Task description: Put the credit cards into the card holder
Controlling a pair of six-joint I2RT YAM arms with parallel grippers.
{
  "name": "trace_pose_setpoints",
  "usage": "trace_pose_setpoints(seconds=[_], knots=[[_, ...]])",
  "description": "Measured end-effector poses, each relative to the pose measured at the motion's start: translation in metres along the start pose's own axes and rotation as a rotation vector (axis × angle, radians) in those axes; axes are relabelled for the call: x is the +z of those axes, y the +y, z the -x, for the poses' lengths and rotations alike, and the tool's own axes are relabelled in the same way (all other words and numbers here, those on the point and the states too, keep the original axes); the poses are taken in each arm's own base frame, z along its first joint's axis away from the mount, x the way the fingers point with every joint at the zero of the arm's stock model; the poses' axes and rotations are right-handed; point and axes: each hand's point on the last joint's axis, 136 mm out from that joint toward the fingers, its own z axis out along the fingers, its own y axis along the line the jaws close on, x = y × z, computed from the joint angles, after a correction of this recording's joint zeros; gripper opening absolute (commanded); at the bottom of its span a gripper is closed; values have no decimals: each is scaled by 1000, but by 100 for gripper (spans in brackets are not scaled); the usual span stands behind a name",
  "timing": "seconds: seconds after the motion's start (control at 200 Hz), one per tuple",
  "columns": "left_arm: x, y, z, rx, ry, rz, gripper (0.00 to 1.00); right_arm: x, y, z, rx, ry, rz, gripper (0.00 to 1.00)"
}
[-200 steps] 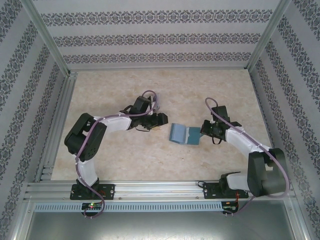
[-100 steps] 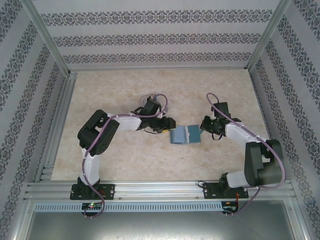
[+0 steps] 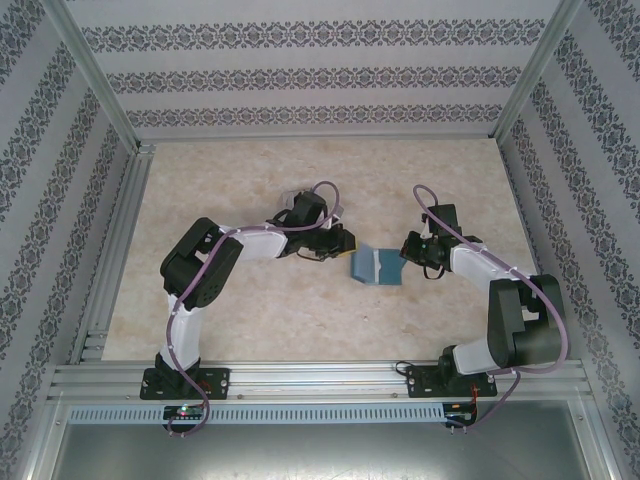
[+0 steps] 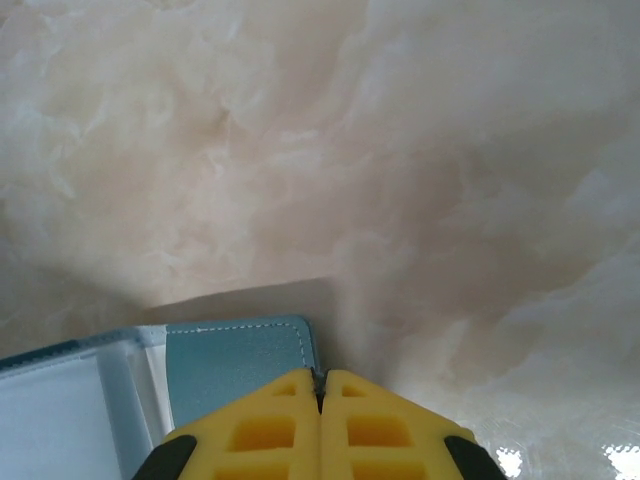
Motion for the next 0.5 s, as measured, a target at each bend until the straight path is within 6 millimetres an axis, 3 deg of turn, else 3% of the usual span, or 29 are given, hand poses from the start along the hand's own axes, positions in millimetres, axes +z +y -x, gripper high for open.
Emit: trace_pose_setpoints(seconds=[0.095,0.275,0.5], knots=[[0,-3,2,6,-4,-4,0,0,2,-1,0,5,10,0],[-2,-2,1,8,-4,7,0,-1,7,-3,-2,18,40,2],[-19,-11,5,61,-22,82,0,-5,16,-8,-23,31,71,12]])
